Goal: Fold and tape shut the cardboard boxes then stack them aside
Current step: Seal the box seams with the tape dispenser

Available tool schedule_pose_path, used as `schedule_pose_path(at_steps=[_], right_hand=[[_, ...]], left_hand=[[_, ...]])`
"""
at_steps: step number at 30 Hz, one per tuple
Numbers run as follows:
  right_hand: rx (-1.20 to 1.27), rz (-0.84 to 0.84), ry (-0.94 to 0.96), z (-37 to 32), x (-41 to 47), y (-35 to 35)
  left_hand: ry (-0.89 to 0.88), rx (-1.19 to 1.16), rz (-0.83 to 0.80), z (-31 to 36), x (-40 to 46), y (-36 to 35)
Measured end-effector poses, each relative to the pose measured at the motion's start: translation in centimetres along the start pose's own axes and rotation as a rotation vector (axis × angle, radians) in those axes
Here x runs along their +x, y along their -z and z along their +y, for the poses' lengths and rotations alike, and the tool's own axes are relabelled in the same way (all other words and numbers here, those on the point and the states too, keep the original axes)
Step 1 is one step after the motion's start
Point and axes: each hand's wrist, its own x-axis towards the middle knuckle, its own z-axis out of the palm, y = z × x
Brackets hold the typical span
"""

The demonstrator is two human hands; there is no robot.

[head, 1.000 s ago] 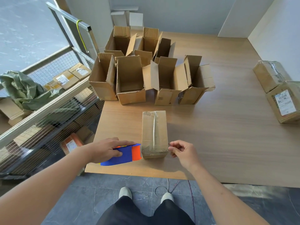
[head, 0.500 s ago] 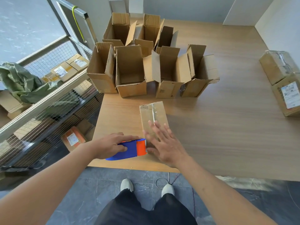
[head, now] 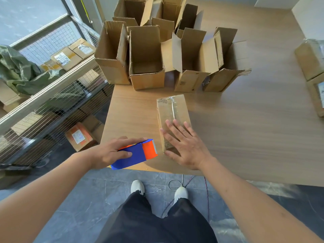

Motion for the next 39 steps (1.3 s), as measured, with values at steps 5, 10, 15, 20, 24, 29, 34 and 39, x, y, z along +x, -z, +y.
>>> schedule_pose_path(at_steps=[5, 10, 15, 20, 24, 29, 34, 39], right_hand=[[0.018, -0.07, -0.027, -0.3, 0.1, 0.6], [0.04, -0.101, -0.043, -0.5, 0.2, 1.0], [0.097, -0.084, -0.064, -1.0, 0.5, 1.5], [0.142, -0.086, -0.1, -1.4, 0.5, 1.9], [0.23, -0.028, -0.205, -2.4, 1.2, 1.7], [0.124, 0.184, -0.308, -4.6, 2.1, -0.1], [0.018, 0.226, -0.361, -6.0, 3.1, -0.8], [0.042, 0.227, -0.236, -4.3, 2.2, 0.0]], left_hand=[[0.056, 0.16, 0.041, 0.2, 0.1, -0.4], [0.116, 0.271, 0.081, 2.1, 2.6, -1.7], [0.131, 0.298, 0.063, 3.5, 4.0, -1.1], [0.188, 0.409, -0.006, 2.3, 5.2, -0.1], [0.217, 0.322, 0.055, 0.0, 4.4, -0.3], [0.154, 0.199, 0.227, 0.2, 3.6, -0.2], [0.005, 0.063, 0.375, -0.1, 2.1, 0.4], [-0.178, -0.081, 0.478, 0.9, 0.6, 1.0]])
